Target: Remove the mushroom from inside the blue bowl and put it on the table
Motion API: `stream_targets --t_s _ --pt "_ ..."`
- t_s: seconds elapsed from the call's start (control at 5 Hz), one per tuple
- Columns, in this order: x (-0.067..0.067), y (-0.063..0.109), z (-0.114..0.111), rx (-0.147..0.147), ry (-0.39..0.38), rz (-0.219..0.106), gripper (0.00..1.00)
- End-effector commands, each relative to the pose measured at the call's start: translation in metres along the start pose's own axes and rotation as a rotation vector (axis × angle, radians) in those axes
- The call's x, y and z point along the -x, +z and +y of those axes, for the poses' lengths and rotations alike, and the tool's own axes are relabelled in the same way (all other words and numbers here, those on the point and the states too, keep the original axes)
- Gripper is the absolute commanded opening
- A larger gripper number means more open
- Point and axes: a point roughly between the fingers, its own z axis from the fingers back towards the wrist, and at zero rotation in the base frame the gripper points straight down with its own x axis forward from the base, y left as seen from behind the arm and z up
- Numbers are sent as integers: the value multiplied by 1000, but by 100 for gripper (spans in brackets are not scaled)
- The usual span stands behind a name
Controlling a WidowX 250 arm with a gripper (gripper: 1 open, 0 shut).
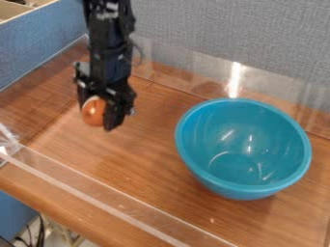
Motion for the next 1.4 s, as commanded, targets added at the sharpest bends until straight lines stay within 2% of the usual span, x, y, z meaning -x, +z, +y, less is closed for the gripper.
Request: stream_targets --t_s 0.0,0.2,1.2 --pt "2 -2 6 -19 12 -12 0" --pt "5 -3 5 -13 17 -8 100" --pt "19 25 -5 33 36 -80 100"
